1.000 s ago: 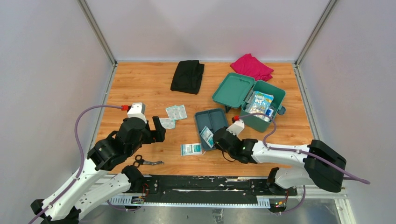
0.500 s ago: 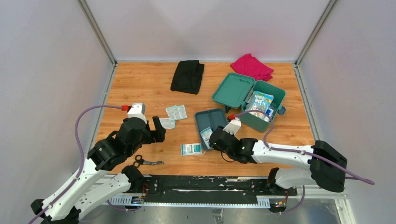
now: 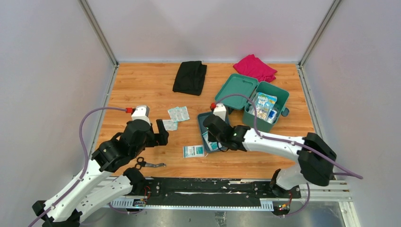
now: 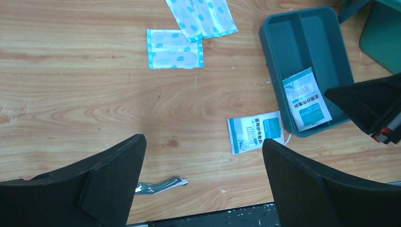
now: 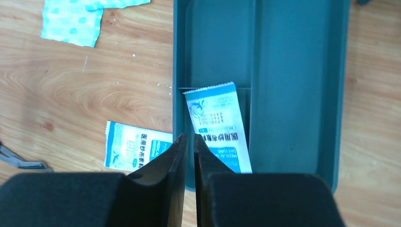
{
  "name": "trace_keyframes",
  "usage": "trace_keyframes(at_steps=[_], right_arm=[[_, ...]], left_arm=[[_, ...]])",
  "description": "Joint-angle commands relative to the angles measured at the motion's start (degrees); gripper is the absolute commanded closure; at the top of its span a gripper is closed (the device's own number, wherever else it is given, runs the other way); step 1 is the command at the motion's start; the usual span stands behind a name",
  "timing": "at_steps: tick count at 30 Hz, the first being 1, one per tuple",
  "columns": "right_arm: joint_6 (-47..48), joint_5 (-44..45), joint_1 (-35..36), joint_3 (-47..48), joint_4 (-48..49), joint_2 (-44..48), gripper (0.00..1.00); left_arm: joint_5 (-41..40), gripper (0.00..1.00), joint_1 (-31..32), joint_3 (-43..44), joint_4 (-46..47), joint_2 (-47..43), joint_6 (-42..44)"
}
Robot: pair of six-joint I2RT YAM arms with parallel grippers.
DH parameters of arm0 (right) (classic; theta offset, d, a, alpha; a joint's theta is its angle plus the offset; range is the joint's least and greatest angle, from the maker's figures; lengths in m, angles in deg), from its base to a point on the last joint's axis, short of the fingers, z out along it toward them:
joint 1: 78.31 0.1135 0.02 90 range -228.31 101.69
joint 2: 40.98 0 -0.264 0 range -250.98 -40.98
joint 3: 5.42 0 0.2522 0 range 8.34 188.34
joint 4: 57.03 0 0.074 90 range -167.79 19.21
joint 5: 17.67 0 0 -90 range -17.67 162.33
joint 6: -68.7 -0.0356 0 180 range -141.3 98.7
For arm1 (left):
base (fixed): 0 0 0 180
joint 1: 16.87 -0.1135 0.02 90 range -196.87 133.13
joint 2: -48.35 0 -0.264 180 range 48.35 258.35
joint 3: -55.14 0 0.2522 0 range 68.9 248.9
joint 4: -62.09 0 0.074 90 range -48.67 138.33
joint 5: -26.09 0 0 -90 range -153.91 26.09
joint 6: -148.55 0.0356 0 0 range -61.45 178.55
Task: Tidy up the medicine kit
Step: Place the medical item at the medicine box compartment.
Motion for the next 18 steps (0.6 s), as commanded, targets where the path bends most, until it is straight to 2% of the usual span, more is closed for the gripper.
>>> trace_keyframes(at_steps=[1,5,18], right_arm=[[10.1,-6.8,-2.4,4.7,-3.7,-7.4,0.89],[9.9,-6.2,-3.8,6.7,-6.0,-11.2,0.94],[6.4,-3.9,-3.9,9.9,-13.4,-20.0,0.95]], left_arm=[[1.1,0.0,-0.2,-1.7,0.8,0.0,-1.2],[2.4,0.0,-0.2,-2.7,1.4,-0.1,-2.0],[3.5,0.0,-0.2,-4.5,2.6,0.0,-2.6]])
